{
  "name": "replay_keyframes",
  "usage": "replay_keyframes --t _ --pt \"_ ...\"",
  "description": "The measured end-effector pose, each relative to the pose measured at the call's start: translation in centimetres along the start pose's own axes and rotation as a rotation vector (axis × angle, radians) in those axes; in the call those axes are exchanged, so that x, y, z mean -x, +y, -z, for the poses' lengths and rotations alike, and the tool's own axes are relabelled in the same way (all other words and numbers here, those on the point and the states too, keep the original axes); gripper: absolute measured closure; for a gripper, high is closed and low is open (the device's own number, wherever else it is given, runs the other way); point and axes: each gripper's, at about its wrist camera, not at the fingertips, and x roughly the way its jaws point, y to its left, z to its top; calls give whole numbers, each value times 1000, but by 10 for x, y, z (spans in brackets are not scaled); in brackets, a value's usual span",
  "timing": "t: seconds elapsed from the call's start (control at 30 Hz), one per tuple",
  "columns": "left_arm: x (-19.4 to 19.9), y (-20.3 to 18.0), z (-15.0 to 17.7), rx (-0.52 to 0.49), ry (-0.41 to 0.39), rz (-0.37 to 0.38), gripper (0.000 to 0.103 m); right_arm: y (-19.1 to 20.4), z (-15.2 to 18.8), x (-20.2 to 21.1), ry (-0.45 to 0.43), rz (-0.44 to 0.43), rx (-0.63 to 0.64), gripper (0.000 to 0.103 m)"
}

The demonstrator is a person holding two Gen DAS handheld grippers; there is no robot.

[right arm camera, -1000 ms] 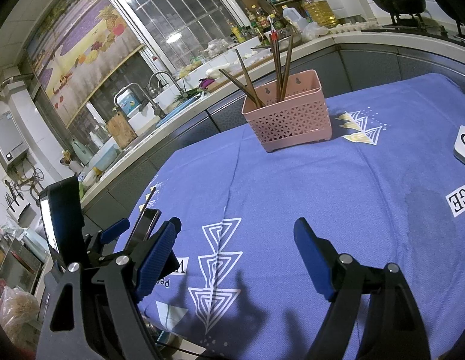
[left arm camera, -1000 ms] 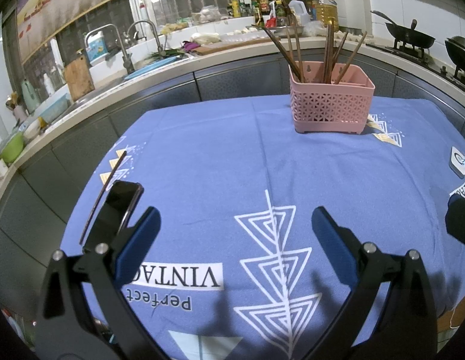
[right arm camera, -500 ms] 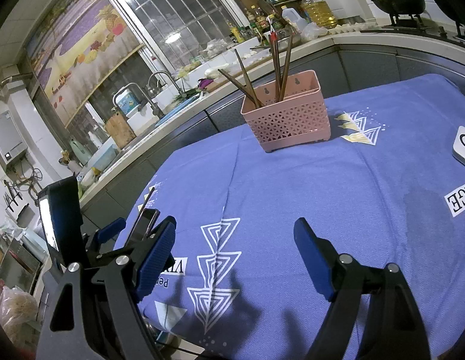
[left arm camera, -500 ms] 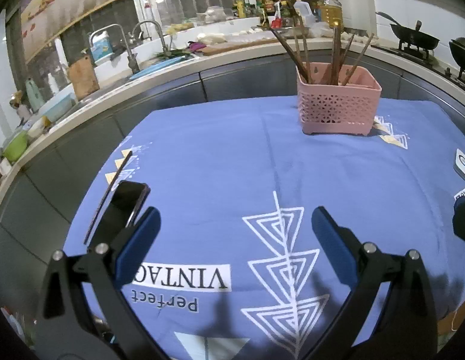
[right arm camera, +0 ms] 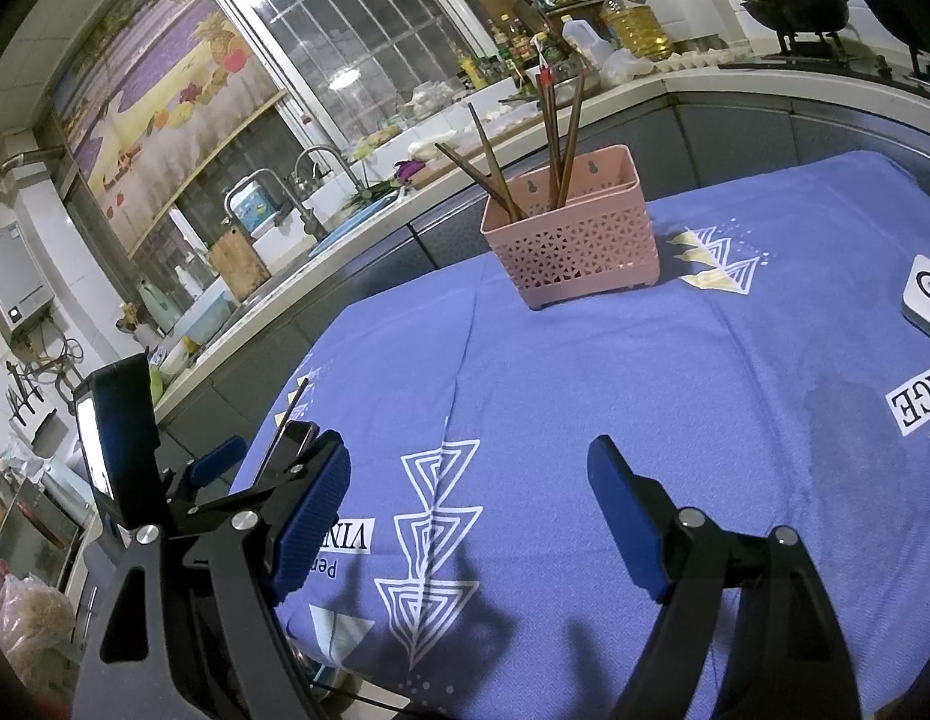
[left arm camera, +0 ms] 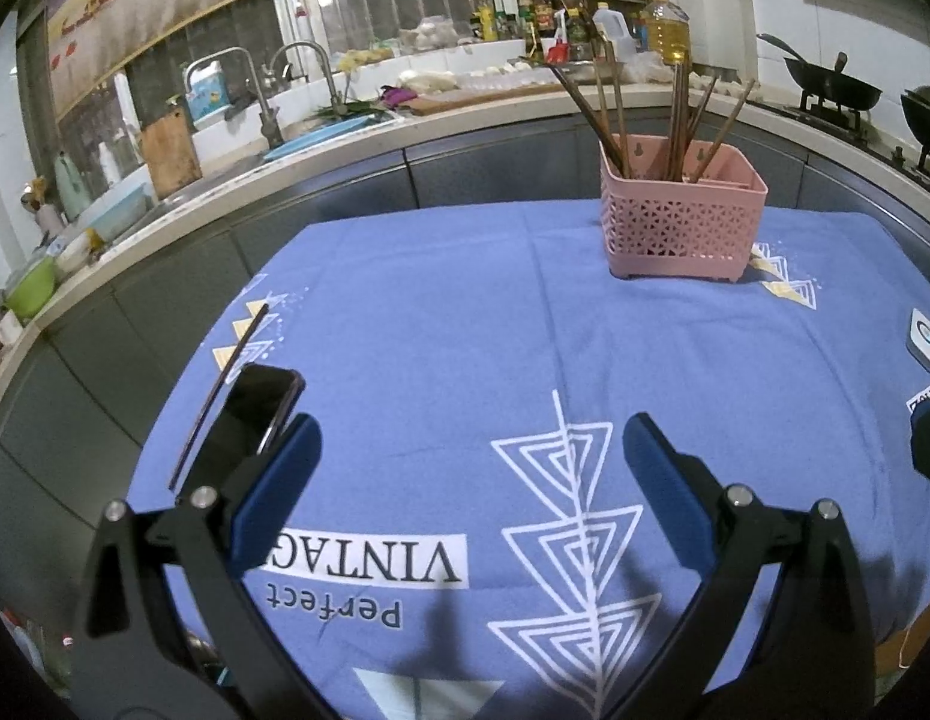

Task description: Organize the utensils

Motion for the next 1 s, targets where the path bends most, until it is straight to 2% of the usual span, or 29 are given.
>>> replay_keyframes --t 0.2,0.63,1.0 --pt "-2 -2 -1 -10 3 -6 6 -9 -8 3 -7 5 -5 22" --pt "-5 0 2 -7 21 -46 6 -2 -7 6 -14 9 -7 22" --pt "-3 0 3 -15 33 -39 6 -3 -9 8 -19 11 -10 22"
